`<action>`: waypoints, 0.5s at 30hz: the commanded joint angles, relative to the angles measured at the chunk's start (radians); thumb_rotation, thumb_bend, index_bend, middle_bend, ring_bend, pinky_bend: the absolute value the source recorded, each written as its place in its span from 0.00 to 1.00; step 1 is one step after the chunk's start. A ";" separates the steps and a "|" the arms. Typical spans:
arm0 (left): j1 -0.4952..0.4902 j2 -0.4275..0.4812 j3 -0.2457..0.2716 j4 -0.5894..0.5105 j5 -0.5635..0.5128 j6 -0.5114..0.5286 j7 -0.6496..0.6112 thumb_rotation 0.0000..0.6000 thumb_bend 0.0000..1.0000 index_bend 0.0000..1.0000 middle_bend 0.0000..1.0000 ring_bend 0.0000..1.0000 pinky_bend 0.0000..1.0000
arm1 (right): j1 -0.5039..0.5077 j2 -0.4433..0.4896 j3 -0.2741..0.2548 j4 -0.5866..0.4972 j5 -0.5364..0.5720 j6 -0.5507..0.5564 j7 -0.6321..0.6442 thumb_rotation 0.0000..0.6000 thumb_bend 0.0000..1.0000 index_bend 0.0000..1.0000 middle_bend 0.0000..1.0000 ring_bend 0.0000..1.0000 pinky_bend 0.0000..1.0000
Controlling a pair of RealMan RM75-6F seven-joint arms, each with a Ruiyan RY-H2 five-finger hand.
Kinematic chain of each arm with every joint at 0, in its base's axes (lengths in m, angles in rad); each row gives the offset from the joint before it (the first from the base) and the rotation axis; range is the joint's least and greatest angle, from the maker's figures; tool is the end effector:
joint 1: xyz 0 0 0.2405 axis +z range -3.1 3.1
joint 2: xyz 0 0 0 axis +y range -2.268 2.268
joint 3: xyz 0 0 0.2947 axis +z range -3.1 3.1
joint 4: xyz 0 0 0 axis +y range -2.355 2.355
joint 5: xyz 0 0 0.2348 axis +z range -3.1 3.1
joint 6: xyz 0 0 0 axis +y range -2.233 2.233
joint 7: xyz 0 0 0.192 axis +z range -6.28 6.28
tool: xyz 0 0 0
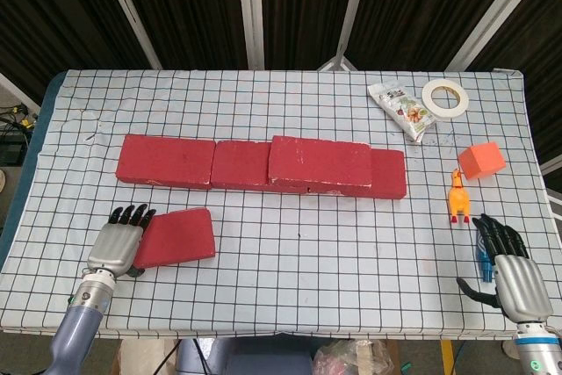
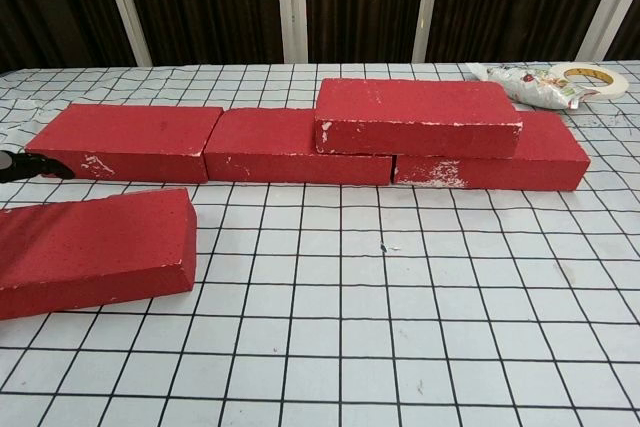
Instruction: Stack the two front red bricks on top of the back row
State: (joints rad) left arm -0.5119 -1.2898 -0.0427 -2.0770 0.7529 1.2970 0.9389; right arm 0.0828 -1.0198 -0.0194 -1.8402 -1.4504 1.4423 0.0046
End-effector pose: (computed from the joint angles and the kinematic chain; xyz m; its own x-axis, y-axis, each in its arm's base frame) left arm -0.2358 0.2928 0.0181 0.5929 0.4321 0.6795 0.7792 -0.0949 -0.6196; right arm -0.3306 -0.2121 0.1489 0.2662 -0.1235 0.9560 -0.9607 0.0466 0.2735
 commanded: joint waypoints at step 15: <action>-0.036 -0.068 0.011 0.070 -0.027 0.027 -0.013 1.00 0.00 0.00 0.00 0.00 0.10 | -0.005 -0.002 0.019 0.002 0.015 -0.022 -0.007 1.00 0.24 0.05 0.00 0.00 0.00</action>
State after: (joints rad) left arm -0.5457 -1.3547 -0.0323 -2.0101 0.7291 1.3228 0.9257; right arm 0.0776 -1.0216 -0.0009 -1.8379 -1.4350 1.4201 -0.0024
